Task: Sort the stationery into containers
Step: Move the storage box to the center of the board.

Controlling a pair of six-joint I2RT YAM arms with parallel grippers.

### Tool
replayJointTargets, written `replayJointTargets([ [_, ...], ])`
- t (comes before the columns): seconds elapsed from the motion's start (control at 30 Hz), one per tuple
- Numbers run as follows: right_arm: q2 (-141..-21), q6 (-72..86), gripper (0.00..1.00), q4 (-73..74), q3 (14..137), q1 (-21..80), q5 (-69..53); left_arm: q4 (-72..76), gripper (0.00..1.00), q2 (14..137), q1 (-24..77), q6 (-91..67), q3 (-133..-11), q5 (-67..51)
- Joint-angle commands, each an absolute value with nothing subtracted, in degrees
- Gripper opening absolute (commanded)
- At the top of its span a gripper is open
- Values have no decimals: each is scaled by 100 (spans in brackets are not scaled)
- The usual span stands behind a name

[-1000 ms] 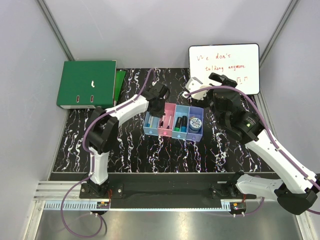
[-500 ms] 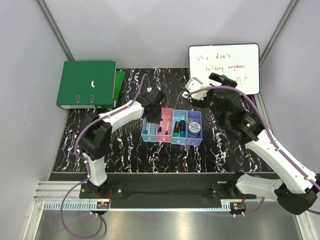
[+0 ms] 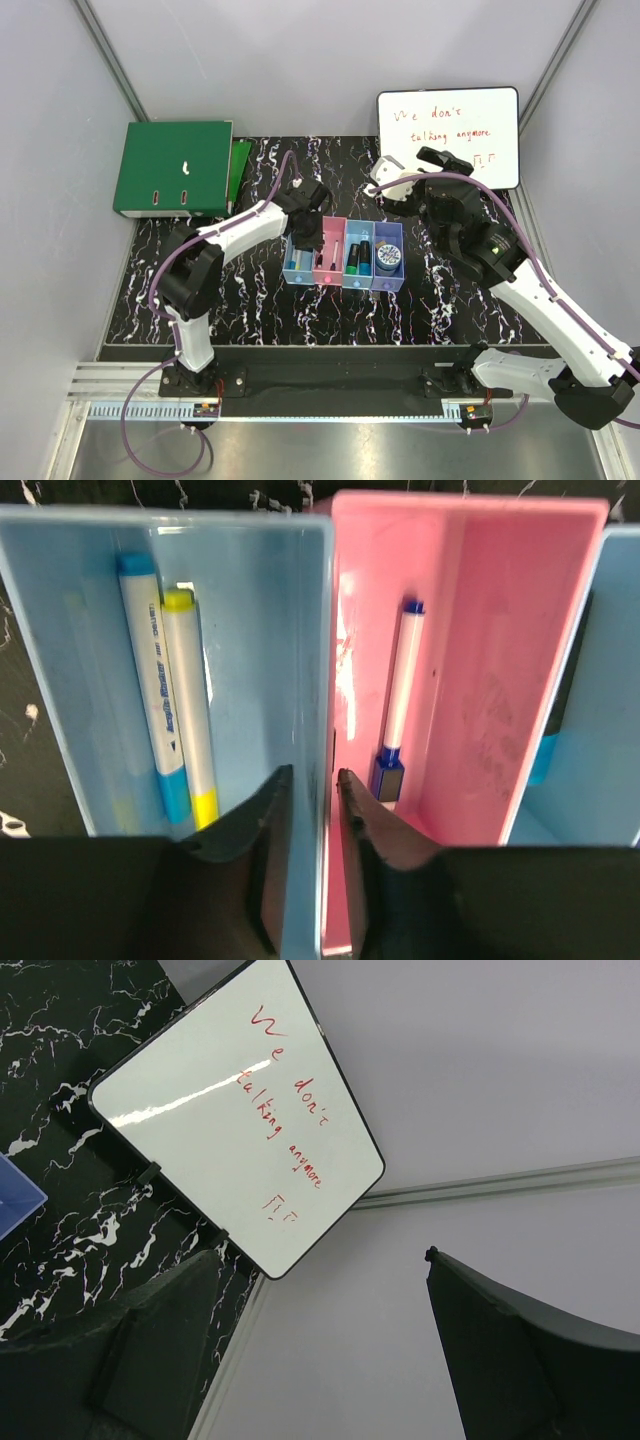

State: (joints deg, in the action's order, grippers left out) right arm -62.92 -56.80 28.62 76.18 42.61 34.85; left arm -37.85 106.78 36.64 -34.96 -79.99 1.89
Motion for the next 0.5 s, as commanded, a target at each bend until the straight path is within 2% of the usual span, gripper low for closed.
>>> replayJointTargets([
  [0.0, -6223, -5739, 91, 2795, 7594, 4298, 3454, -3972, 33, 10591, 3674, -3533, -8059, -9],
  [0.33, -6214, -5713, 92, 2804, 7576, 4298, 3489, -4043, 39, 10380, 3525, -3349, -8524, -79],
  [0.4, -6179, -5669, 92, 2812, 7541, 4289, 3507, -4052, 42, 10336, 3393, -3209, -8761, -193],
  [0.47, -6109, -5590, 94, 2856, 7436, 4307, 3498, -4078, 51, 10310, 3262, -3033, -9236, -263],
])
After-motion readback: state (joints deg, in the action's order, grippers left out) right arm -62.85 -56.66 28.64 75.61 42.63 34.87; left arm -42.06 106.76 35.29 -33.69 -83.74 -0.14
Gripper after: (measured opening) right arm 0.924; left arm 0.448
